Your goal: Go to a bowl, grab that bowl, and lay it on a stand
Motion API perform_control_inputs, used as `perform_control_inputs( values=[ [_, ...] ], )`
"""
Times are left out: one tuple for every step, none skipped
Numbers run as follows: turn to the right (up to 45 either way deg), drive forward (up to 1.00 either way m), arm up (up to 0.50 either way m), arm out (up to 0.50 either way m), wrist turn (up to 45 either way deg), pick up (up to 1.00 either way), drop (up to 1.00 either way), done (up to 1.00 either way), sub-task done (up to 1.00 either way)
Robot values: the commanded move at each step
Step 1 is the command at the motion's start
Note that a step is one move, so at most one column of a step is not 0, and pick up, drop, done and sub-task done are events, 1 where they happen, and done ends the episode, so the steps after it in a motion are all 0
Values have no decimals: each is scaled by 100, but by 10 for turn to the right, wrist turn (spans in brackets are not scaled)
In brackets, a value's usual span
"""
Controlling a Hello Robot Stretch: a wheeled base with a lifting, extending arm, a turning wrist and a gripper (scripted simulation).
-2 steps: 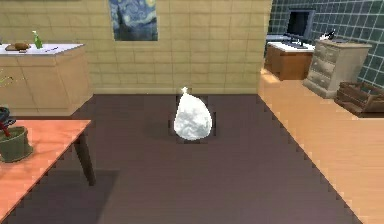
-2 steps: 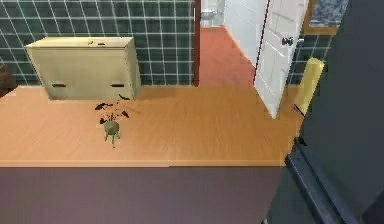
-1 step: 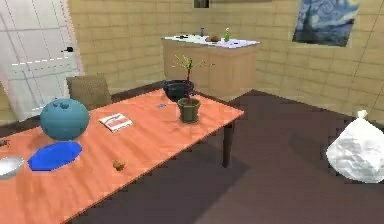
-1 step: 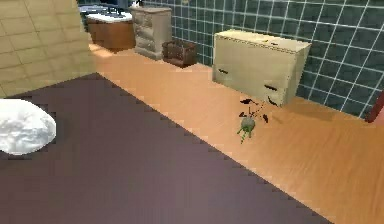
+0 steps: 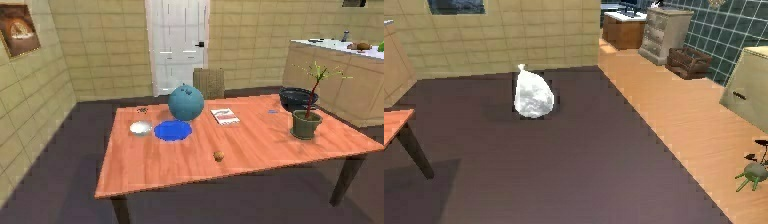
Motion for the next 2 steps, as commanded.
perform_control_inputs(
  values=[
    [0,15,0,0,0,0,0,0,0],
    [-450,0,0,0,0,0,0,0,0]
  ],
)
